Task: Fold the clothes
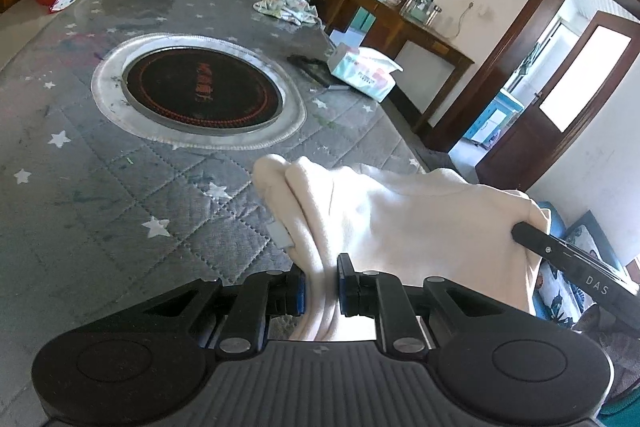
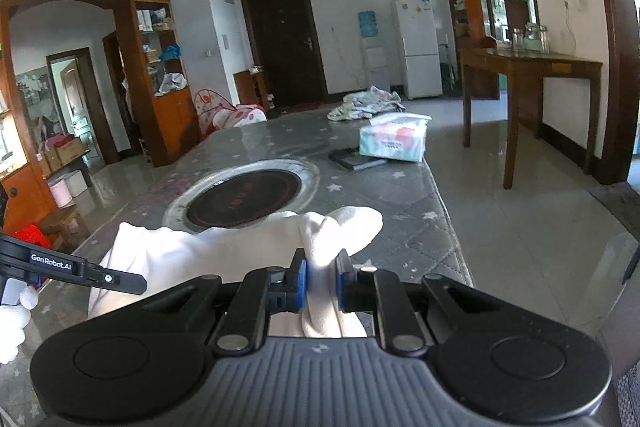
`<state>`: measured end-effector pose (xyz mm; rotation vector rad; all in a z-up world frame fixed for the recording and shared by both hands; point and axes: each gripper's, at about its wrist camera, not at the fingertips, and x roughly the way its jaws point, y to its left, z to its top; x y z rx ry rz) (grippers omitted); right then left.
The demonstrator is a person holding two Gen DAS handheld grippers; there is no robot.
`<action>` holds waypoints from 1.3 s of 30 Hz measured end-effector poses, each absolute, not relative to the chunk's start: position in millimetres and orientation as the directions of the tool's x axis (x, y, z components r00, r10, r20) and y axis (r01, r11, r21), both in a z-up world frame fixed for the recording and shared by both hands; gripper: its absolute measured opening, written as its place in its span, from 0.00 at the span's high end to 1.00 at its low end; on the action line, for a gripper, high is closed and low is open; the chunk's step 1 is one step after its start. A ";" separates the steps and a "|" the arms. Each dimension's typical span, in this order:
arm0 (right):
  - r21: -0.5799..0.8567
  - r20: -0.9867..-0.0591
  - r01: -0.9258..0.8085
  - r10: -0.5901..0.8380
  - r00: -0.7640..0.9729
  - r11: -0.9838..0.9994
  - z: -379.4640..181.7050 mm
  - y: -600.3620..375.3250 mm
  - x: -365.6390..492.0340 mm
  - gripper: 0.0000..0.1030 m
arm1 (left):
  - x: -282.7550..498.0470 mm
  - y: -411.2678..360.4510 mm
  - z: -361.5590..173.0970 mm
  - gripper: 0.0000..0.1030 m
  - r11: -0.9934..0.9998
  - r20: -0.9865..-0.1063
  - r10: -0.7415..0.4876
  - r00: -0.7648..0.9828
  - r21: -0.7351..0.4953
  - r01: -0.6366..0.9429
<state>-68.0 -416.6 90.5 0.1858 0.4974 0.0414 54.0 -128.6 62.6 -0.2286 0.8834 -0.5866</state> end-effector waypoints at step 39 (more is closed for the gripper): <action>0.100 -0.603 -0.005 0.065 0.795 0.995 35.5 -409.5 14.5 0.73 | 90.0 -114.2 27.0 0.65 0.874 -0.731 -0.484 0.480 -0.386 0.294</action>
